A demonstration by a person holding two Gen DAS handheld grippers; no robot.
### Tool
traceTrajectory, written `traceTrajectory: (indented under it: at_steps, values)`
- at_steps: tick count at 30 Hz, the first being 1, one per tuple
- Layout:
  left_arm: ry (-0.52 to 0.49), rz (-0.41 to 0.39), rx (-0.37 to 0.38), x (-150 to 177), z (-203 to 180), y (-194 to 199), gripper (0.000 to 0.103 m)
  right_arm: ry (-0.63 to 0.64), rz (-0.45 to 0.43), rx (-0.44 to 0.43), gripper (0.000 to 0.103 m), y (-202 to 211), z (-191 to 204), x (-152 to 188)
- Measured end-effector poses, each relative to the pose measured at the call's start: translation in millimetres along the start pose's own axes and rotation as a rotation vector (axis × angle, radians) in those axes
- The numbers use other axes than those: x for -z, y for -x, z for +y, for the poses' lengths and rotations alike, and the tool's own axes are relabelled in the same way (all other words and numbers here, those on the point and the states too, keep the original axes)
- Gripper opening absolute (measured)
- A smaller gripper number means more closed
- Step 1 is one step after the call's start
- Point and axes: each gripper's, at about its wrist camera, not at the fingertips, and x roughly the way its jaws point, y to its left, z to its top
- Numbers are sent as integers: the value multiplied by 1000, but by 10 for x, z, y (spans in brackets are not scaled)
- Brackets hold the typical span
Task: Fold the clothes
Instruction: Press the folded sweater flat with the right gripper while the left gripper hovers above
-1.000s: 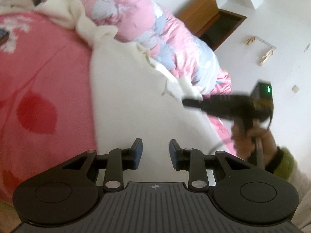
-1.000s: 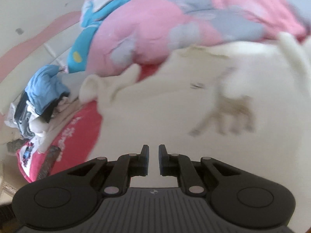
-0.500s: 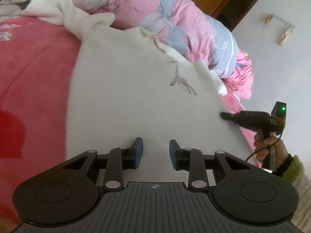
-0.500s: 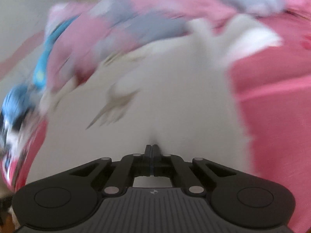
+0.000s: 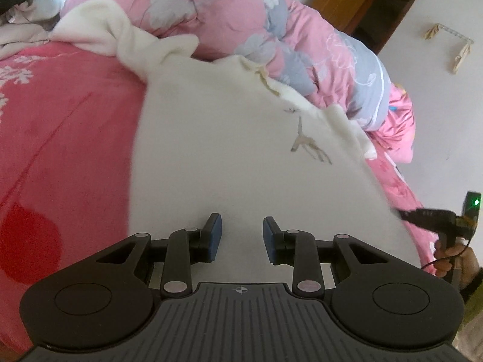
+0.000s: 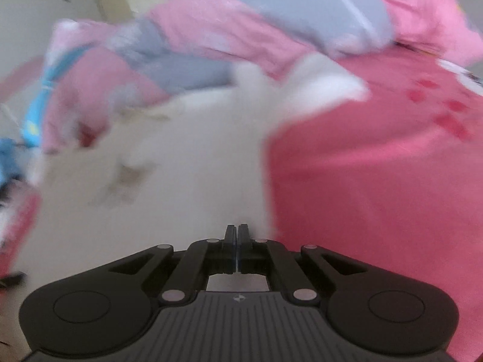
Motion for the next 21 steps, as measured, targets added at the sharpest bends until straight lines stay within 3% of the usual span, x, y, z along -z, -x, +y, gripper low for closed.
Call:
traceTrajectory:
  at_steps: [2,4,8,18,21]
  values:
    - [1,14,-3,-29,-6,-7,30,-70,-12,93,0,137,-172,12]
    - [8,32,-12,-64,-20,-12,30,-100,-47,62,0,338,-187,33]
    - [22,54,-28,-96,-32,-31,30,46,-64,-49,0,586,216,165]
    - [53,66,-21,-103,3,-22,30,179,58,70,0,1083,216,772]
    - [67,66,-26,-103,0,-24,30,262,18,52,0,1229,441,746]
